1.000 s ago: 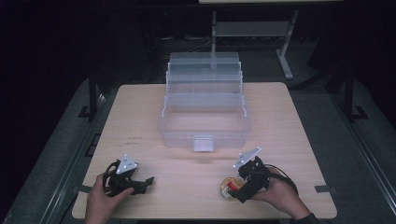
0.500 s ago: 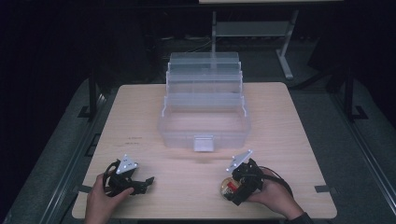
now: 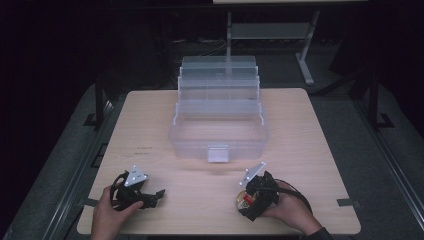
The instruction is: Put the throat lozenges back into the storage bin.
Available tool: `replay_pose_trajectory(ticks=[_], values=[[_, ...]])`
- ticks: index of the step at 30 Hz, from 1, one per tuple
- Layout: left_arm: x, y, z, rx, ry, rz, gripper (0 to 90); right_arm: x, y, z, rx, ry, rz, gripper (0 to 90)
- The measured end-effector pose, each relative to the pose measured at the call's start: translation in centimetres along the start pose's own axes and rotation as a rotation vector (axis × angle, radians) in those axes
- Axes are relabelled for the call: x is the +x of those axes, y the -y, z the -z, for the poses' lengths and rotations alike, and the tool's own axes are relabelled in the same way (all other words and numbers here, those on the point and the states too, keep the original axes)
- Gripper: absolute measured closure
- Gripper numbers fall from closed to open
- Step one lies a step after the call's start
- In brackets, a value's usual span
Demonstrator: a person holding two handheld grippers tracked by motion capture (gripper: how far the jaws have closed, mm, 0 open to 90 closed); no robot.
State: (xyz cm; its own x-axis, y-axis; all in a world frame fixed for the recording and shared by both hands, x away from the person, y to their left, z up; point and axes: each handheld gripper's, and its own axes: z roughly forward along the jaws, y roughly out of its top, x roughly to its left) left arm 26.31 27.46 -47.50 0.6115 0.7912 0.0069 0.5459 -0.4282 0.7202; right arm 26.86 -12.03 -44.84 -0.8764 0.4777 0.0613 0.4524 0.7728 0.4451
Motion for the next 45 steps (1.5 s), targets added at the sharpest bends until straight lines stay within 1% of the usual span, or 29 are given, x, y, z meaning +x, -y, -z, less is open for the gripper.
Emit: replay_pose_trajectory(ticks=[1, 3, 16, 19, 22, 30, 33, 45], values=[[0.0, 0.0, 0.0, 0.0, 0.0, 0.0, 10.8, -0.04, 0.05, -0.03, 0.002, -0.003, 0.006, 4.5], [0.0, 0.0, 0.0, 0.0, 0.0, 0.0, 10.8, 0.0, 0.05, -0.08, 0.001, -0.004, 0.009, 5.1], [0.0, 0.0, 0.0, 0.0, 0.0, 0.0, 10.8, 0.04, 0.14, -0.28, 0.018, -0.003, 0.014, 6.3], [0.0, 0.0, 0.0, 0.0, 0.0, 0.0, 10.8, 0.07, 0.2, -0.32, 0.021, -0.009, 0.02, 10.5], [0.0, 0.0, 0.0, 0.0, 0.0, 0.0, 10.8, 0.02, 0.23, -0.32, 0.021, -0.015, 0.02, 12.7], [0.0, 0.0, 0.0, 0.0, 0.0, 0.0, 10.8, -0.02, 0.3, -0.38, 0.025, -0.014, 0.021, 14.8], [0.0, 0.0, 0.0, 0.0, 0.0, 0.0, 10.8, 0.0, 0.32, -0.25, 0.02, -0.014, 0.024, 19.1], [0.0, 0.0, 0.0, 0.0, 0.0, 0.0, 10.8, 0.0, 0.27, -0.2, 0.025, -0.011, 0.025, 19.6]])
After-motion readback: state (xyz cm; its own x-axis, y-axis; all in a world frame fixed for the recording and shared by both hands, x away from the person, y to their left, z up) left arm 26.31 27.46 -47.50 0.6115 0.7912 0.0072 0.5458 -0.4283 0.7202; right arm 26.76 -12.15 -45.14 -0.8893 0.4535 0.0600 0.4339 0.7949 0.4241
